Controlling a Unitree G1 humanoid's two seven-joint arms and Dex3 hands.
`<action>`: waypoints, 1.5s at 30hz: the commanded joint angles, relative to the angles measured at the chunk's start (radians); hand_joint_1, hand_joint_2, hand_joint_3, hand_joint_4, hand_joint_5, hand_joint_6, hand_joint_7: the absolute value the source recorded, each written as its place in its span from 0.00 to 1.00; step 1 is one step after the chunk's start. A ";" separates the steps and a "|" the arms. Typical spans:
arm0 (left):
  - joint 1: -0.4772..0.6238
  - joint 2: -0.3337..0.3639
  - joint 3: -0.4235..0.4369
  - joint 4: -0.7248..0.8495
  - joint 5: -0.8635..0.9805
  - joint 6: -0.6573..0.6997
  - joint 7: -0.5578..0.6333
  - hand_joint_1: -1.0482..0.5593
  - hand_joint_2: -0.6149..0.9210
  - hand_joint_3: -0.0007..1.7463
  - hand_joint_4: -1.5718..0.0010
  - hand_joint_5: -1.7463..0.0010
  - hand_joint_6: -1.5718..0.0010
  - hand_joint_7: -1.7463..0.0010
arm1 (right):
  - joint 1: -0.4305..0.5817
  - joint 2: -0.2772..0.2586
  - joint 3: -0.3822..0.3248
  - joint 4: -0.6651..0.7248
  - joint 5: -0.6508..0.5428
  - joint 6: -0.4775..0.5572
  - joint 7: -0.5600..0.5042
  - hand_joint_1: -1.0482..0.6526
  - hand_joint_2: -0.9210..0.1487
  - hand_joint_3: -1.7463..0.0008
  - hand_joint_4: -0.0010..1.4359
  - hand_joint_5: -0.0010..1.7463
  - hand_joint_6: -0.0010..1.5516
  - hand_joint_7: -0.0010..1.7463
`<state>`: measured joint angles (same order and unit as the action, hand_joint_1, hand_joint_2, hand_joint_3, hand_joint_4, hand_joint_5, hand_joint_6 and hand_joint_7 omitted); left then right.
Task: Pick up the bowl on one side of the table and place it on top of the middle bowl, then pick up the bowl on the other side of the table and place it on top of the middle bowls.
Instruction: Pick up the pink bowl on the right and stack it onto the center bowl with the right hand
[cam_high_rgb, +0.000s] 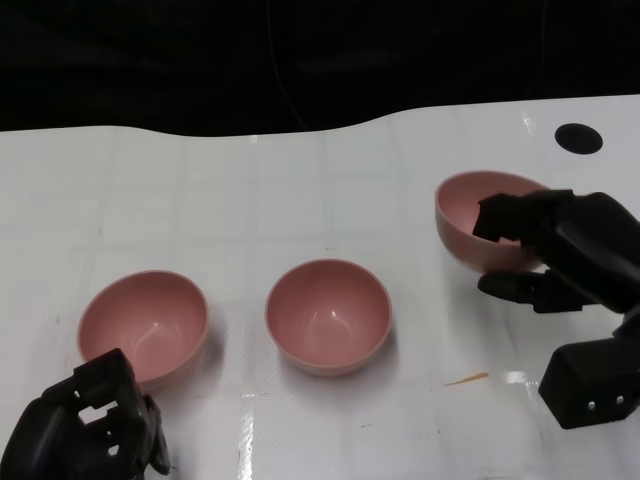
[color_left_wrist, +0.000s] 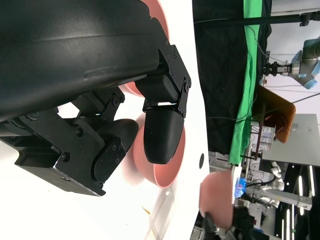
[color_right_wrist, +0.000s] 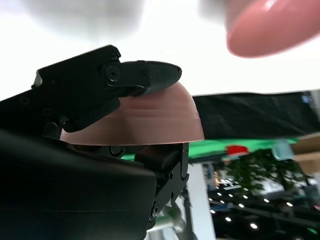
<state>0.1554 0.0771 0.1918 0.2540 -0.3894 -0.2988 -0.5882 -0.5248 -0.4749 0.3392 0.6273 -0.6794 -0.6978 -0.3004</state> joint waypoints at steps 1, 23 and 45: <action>0.002 0.007 0.002 -0.003 0.005 -0.008 0.010 0.66 0.73 0.79 0.41 0.00 0.50 0.00 | -0.038 -0.013 -0.018 -0.068 0.026 -0.016 0.043 0.51 0.15 0.54 0.63 1.00 0.43 0.95; 0.007 -0.006 -0.010 -0.019 -0.005 0.012 0.010 0.66 0.75 0.74 0.42 0.00 0.51 0.00 | -0.005 0.161 0.104 -0.340 -0.051 -0.032 0.182 0.52 0.36 0.48 0.66 1.00 0.42 1.00; 0.024 -0.011 -0.016 -0.047 -0.004 0.013 0.024 0.67 0.76 0.74 0.40 0.00 0.49 0.00 | -0.040 0.212 0.154 -0.183 -0.090 -0.063 0.135 0.51 0.36 0.40 0.65 1.00 0.42 1.00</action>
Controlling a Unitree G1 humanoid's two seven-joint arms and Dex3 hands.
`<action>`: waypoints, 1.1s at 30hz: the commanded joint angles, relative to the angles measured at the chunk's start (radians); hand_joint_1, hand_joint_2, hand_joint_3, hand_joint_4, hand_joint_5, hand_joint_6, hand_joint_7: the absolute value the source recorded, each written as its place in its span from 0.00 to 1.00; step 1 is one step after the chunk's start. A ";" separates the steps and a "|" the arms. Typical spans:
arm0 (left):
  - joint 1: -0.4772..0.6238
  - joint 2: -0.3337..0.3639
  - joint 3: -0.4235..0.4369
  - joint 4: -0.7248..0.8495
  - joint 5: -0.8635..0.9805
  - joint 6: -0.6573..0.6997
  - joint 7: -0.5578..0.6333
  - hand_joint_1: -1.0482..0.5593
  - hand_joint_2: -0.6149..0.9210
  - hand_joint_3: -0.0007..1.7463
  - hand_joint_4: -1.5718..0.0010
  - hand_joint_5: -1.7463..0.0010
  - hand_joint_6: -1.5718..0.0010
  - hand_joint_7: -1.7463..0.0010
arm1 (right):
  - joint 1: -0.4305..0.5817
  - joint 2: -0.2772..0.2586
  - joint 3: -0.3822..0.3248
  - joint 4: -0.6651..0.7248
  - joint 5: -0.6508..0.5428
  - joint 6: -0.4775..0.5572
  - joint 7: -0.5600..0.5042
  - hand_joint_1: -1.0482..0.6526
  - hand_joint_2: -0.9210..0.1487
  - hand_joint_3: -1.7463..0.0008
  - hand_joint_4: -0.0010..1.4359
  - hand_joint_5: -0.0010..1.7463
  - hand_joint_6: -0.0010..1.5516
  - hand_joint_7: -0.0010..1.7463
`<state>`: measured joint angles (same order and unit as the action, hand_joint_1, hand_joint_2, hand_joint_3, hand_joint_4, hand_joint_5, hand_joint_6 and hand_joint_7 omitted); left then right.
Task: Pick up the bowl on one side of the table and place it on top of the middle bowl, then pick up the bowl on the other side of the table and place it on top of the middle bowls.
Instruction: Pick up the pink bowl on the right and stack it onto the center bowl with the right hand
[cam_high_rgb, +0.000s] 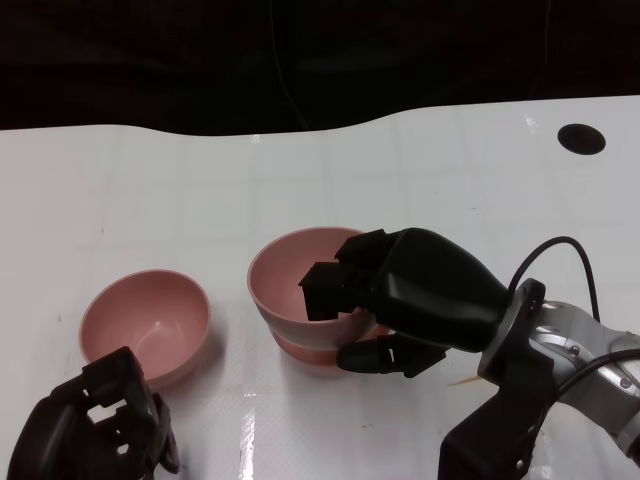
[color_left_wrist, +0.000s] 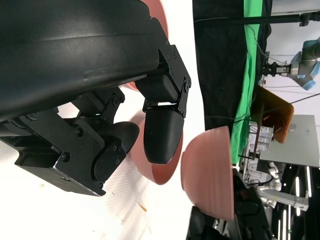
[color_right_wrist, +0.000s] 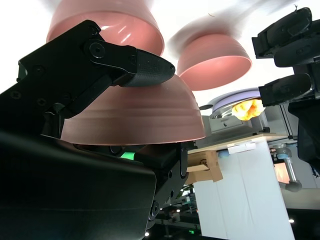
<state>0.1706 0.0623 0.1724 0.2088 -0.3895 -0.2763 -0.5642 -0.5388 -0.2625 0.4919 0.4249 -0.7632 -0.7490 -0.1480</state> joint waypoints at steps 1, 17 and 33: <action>0.007 0.004 0.004 0.002 -0.005 -0.010 -0.001 0.67 0.76 0.74 0.40 0.00 0.49 0.00 | -0.029 0.000 0.002 0.026 -0.007 -0.012 -0.018 0.51 0.36 0.41 0.65 1.00 0.42 1.00; -0.011 0.005 0.004 0.047 0.003 -0.057 -0.010 0.67 0.72 0.80 0.39 0.00 0.48 0.00 | -0.115 0.013 0.015 0.207 -0.013 -0.027 -0.072 0.52 0.28 0.47 0.63 1.00 0.40 1.00; 0.000 0.005 -0.002 0.030 -0.012 -0.036 -0.010 0.68 0.75 0.74 0.40 0.00 0.49 0.03 | -0.118 0.028 0.062 0.282 -0.056 -0.035 -0.154 0.51 0.26 0.51 0.63 1.00 0.40 1.00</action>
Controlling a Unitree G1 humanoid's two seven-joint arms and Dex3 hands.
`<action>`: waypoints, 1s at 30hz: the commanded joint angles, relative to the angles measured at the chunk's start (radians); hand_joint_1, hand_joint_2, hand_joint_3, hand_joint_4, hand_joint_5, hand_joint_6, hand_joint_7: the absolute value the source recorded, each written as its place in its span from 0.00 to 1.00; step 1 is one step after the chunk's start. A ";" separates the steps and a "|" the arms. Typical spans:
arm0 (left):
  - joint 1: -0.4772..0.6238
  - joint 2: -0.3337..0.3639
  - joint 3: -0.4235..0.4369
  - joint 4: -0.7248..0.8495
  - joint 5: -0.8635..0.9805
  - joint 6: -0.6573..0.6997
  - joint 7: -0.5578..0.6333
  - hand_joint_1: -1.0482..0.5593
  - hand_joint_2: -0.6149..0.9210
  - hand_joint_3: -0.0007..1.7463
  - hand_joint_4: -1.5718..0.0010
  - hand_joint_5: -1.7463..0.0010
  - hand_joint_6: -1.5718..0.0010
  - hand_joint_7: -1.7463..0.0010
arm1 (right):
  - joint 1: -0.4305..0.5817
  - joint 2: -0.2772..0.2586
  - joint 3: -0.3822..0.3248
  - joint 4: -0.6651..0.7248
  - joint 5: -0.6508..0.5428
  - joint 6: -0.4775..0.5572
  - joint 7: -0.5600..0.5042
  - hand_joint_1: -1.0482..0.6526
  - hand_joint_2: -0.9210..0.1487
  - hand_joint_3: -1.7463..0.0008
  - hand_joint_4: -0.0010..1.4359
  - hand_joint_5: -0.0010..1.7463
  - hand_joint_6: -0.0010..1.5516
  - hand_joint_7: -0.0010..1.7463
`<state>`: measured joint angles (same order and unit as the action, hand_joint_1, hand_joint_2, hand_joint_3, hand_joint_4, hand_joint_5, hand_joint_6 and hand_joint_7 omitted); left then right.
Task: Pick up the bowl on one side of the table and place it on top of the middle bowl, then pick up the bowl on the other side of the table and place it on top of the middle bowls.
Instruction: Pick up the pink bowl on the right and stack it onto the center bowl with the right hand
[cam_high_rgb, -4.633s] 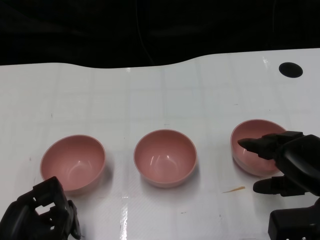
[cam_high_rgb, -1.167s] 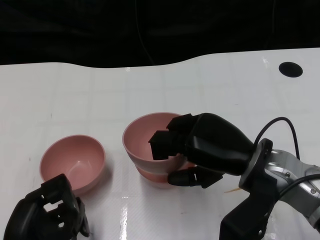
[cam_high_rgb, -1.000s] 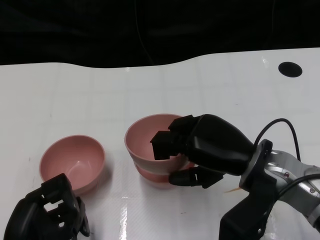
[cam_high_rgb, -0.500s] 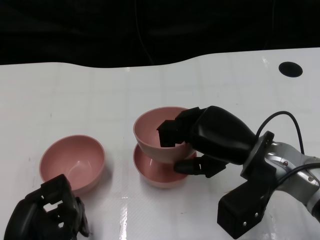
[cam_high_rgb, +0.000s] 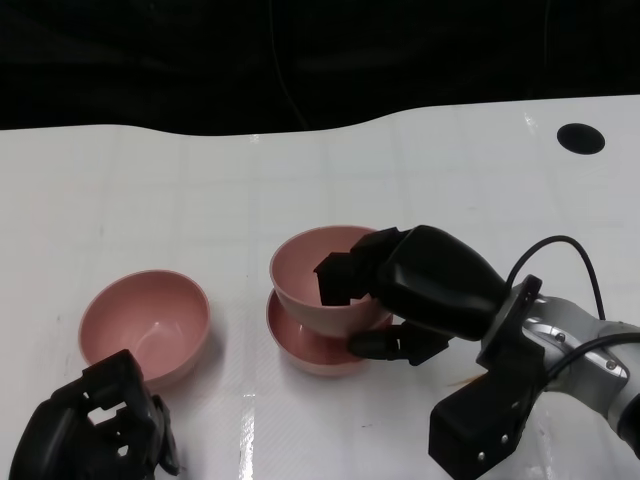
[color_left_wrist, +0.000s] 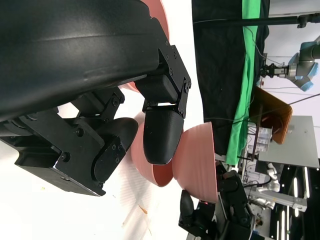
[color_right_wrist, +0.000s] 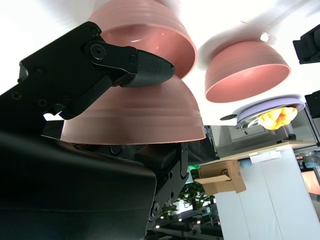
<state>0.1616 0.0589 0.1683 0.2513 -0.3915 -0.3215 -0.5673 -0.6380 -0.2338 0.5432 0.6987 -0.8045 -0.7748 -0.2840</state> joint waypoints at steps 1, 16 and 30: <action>0.009 0.009 0.002 -0.015 -0.010 0.011 -0.005 0.68 0.75 0.74 0.40 0.00 0.49 0.03 | -0.019 -0.001 0.014 0.009 -0.015 -0.008 -0.019 0.51 0.25 0.51 0.63 1.00 0.40 1.00; 0.023 0.004 -0.011 -0.055 0.007 0.004 0.013 0.70 0.79 0.73 0.39 0.00 0.49 0.00 | -0.020 0.000 0.048 0.023 -0.044 -0.006 -0.033 0.51 0.21 0.58 0.62 1.00 0.39 1.00; 0.027 0.005 -0.019 -0.071 -0.001 0.013 0.017 0.71 0.78 0.76 0.39 0.00 0.49 0.00 | -0.022 -0.003 0.067 0.041 -0.082 0.005 -0.092 0.51 0.14 0.69 0.61 1.00 0.43 0.93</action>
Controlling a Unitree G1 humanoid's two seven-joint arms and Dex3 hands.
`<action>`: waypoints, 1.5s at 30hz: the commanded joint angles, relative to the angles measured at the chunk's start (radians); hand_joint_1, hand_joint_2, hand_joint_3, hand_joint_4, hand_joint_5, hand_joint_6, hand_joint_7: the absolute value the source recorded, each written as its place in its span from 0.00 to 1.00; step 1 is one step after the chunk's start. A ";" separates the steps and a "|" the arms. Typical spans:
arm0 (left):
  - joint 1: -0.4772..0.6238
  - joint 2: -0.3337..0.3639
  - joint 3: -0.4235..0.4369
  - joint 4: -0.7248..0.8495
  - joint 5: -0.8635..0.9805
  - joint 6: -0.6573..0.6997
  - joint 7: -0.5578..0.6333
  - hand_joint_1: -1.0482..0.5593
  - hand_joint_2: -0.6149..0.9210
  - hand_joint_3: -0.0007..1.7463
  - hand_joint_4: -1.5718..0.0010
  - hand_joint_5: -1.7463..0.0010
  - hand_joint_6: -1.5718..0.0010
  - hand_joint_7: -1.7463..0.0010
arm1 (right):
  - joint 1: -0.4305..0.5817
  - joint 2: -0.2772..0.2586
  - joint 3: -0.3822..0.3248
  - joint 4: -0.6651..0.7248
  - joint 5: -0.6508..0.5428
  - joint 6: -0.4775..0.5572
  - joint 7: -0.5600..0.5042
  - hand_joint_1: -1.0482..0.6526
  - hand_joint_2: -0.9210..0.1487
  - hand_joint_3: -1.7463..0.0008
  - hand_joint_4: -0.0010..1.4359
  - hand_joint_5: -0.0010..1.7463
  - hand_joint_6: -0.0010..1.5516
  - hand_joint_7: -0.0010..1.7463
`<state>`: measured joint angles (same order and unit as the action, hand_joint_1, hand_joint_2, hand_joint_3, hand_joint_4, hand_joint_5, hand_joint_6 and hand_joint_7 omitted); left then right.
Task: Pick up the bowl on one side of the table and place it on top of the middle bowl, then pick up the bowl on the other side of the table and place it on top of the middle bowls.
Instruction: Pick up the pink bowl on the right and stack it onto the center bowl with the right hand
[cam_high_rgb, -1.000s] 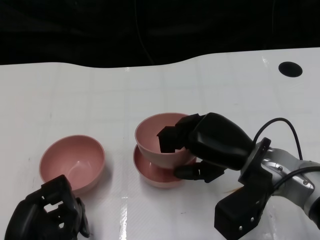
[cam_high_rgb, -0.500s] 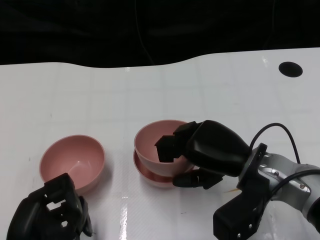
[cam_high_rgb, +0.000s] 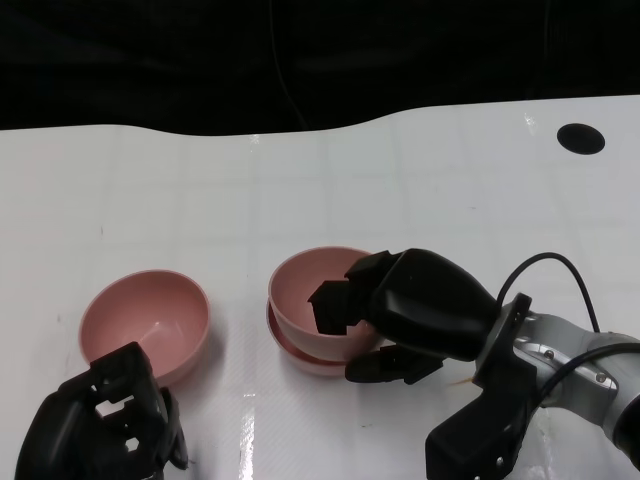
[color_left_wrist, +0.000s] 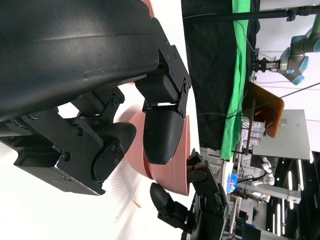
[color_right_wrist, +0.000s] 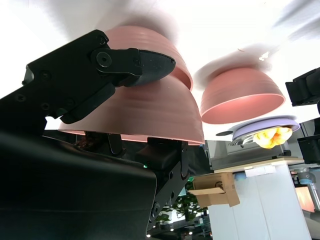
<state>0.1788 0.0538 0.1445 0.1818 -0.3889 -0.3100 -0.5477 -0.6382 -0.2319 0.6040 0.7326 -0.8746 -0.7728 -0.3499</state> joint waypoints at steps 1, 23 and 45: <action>0.009 0.011 0.005 0.000 -0.003 -0.001 -0.004 0.71 0.78 0.76 0.39 0.00 0.49 0.00 | -0.023 -0.006 0.006 0.007 -0.015 0.005 -0.030 0.50 0.14 0.70 0.61 1.00 0.45 0.89; -0.004 0.006 0.005 0.034 -0.007 -0.021 -0.010 0.69 0.77 0.74 0.41 0.00 0.51 0.00 | 0.024 -0.078 0.005 -0.107 0.002 0.104 0.192 0.06 0.00 0.70 0.22 0.00 0.26 0.00; -0.012 0.001 0.008 0.057 -0.015 -0.028 -0.027 0.70 0.75 0.79 0.40 0.00 0.50 0.00 | 0.067 -0.097 0.059 -0.154 -0.108 0.219 0.168 0.03 0.00 0.61 0.00 0.00 0.06 0.00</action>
<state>0.1661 0.0450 0.1440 0.2291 -0.3941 -0.3316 -0.5626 -0.5841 -0.3117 0.6559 0.5955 -0.9714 -0.5657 -0.1655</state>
